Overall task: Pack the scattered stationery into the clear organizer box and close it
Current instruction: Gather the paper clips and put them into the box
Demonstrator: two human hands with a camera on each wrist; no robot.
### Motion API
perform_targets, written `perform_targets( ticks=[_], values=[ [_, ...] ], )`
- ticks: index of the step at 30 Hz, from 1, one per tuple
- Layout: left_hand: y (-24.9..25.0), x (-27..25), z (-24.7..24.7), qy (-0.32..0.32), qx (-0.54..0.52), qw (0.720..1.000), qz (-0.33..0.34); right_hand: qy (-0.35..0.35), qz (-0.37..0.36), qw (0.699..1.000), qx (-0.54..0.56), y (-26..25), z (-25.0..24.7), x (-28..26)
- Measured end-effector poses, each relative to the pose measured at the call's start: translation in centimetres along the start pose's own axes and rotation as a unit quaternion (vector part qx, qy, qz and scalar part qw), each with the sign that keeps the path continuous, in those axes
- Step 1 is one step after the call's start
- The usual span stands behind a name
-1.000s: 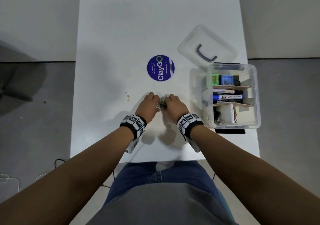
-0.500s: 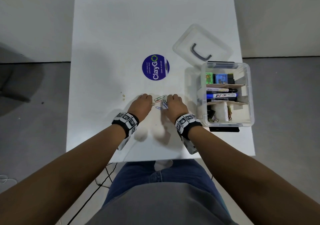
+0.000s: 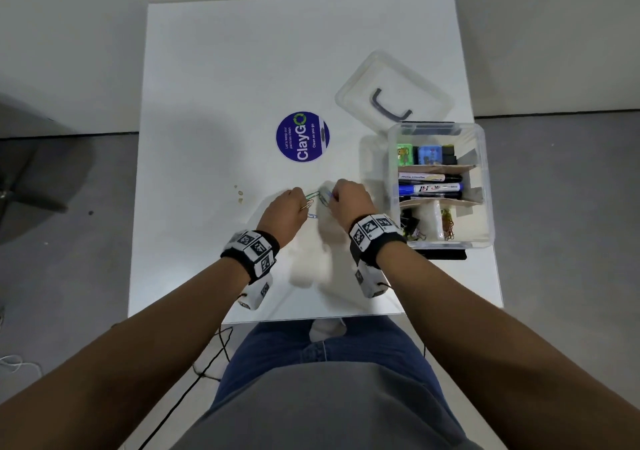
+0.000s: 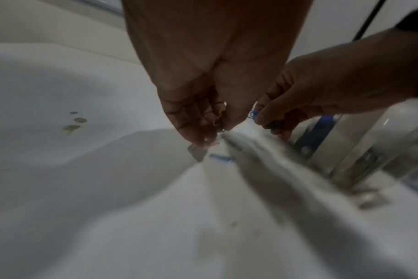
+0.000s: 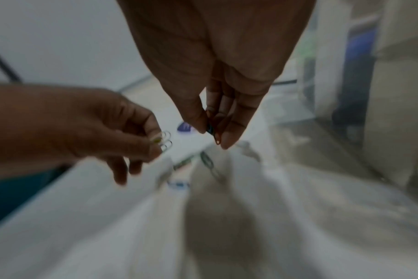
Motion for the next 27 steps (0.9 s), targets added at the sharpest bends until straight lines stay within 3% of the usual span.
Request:
perform_targets(
  ticks=[3, 6, 11, 15, 18, 21, 24, 27],
  values=[
    [3.8, -0.5, -1.3, 0.039, -0.118, 0.992, 0.019, 0.089, -0.009, 0.989, 0.12, 1.1, -3.7, -2.5],
    [9.8, -0.5, -1.9, 0.039, -0.175, 0.981, 0.079, 0.149, 0.001, 0.968, 0.204, 3.8, -8.1, -5.5],
    [19.8, 1.8, 0.1, 0.007, -0.176, 0.971, 0.161, 0.248, 0.081, 0.941, 0.214, 11.0, -12.9, -8.8],
    [23.4, 3.4, 3.2, -0.06, -0.111, 0.976, 0.179, 0.227, 0.127, 0.949, 0.177, 15.8, -12.8, -8.6],
    [23.3, 3.5, 3.6, -0.083, -0.082, 0.974, 0.192, 0.201, 0.118, 0.962, 0.141, 16.7, -12.6, -8.5],
    [21.0, 3.4, 2.0, -0.008, -0.126, 0.975, 0.182, 0.219, 0.097, 0.967, 0.09, 15.0, -12.5, -8.4],
    [15.6, 4.2, -0.3, 0.079, -0.133, 0.982, 0.113, 0.238, 0.031, 0.962, 0.128, 10.6, -12.0, -8.4],
    [7.9, 4.3, -1.3, 0.115, -0.101, 0.988, 0.012, 0.163, -0.043, 0.971, 0.171, 4.8, -9.3, -7.8]
  ],
)
Point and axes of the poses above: each hand's wrist, its own x-axis towards the middle knuckle, its own z-axis out of the palm, y = z × x, the point moved 1 cm from there along x, towards the middle knuckle, and after that the axes turned 5 degrees about z, right-handed, at the moved point
